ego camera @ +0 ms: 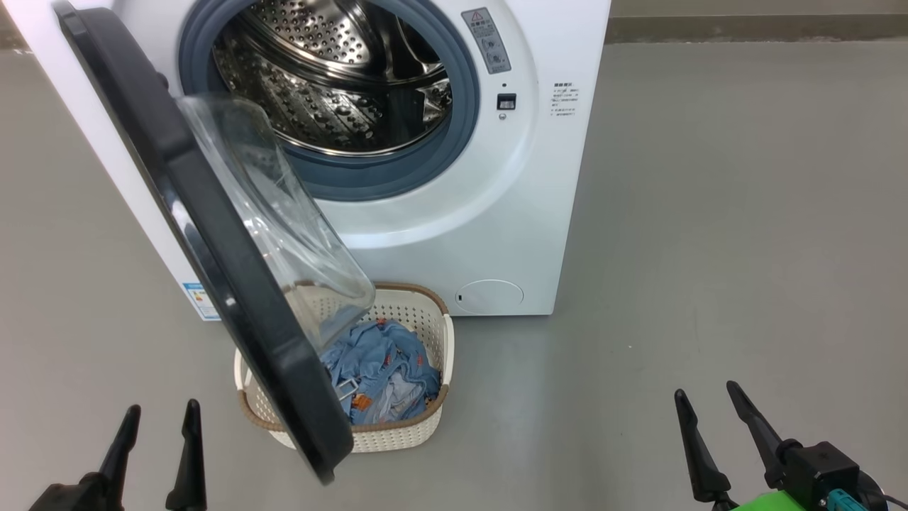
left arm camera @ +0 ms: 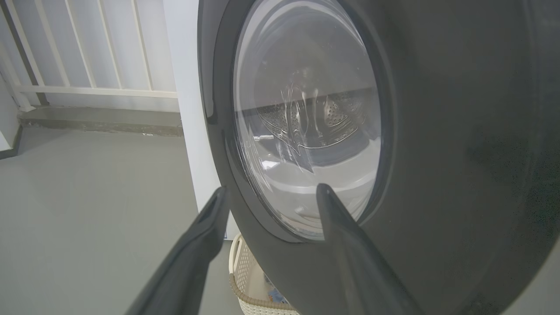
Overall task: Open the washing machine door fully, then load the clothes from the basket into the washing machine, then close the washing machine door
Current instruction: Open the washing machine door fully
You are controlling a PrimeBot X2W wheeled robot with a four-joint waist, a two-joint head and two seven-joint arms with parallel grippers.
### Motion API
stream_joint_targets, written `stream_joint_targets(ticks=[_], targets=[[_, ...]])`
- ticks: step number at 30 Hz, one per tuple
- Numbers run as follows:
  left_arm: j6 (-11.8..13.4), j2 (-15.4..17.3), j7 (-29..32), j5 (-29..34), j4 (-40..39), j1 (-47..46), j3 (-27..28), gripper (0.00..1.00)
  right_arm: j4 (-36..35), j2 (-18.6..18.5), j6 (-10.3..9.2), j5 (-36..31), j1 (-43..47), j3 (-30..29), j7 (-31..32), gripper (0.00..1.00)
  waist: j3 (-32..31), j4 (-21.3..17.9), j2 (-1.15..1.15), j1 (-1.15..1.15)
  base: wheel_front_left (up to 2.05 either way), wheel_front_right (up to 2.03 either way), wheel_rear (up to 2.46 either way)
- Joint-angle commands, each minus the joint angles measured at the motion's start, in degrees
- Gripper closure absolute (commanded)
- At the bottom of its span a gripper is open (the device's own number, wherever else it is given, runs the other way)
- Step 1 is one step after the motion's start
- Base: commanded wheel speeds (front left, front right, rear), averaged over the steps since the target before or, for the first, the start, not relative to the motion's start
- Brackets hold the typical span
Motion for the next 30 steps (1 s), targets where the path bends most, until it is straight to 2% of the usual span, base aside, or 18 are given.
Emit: stream_joint_targets(ticks=[1,18,19,20,30], targets=[[-0.1,1.4,-0.4,0.1,-1.2,-1.5,1.9,0.00,-0.9,-0.2,0.17,0.1,-1.2,1.4,-0.4,0.00,0.1,0.0,0.00,0.00,0.00,0.00,0.00],[-0.1,1.1,-0.4,-0.1,-1.4,-1.3,2.0,0.00,0.5,-0.2,0.17,0.4,-2.3,2.1,-0.4,0.00,0.0,0.2,0.00,0.00,0.00,0.00,0.00],[-0.1,1.2,-0.4,-0.2,-1.3,-1.3,2.0,0.07,0.6,-0.2,0.17,0.5,-2.4,2.2,-0.4,0.00,0.0,0.2,0.00,0.00,0.00,0.00,0.00],[-0.1,1.3,-0.4,-0.5,-1.2,-1.3,1.8,1.00,0.5,-0.2,0.17,0.6,-2.5,2.2,-0.4,0.00,0.1,0.1,0.00,0.00,0.00,0.00,0.00],[-0.1,1.5,-0.4,-1.0,-2.1,-2.0,2.1,1.00,0.7,-0.2,0.17,0.6,-2.7,2.4,-0.4,0.00,0.3,0.0,0.00,0.00,0.00,0.00,0.00]])
